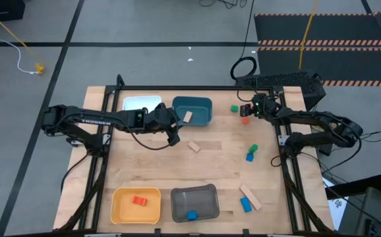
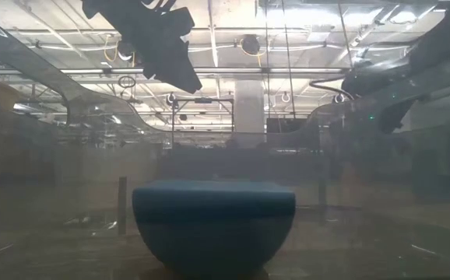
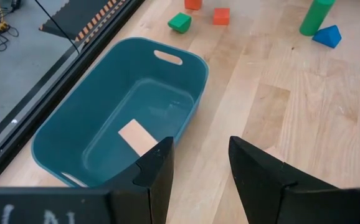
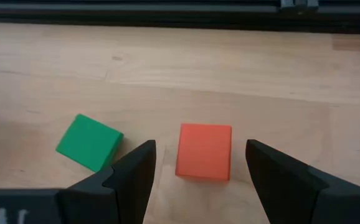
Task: Sort & place blocks by color
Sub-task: Put the top orange block into the yellow bin
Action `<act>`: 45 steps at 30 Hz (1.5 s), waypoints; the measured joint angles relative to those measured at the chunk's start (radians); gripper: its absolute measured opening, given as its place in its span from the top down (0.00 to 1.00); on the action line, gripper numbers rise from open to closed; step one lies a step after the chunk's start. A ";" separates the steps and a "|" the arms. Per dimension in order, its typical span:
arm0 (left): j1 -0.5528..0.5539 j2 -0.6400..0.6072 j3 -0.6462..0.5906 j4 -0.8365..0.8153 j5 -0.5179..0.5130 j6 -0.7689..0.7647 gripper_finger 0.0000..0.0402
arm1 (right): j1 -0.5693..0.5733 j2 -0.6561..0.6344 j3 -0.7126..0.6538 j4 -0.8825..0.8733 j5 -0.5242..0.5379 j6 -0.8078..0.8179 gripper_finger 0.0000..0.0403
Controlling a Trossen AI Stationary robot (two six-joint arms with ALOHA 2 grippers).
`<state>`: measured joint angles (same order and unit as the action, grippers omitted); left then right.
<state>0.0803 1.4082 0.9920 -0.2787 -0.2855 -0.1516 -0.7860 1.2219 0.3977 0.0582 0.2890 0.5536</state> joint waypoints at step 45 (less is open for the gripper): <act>-0.086 0.000 0.000 0.132 -0.001 0.403 0.62 | 0.092 -0.173 0.000 0.421 -0.404 0.186 0.71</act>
<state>-0.0058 1.4086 0.9920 -0.1464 -0.2868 0.2512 -0.6942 1.0486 0.3973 0.4797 -0.1149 0.7396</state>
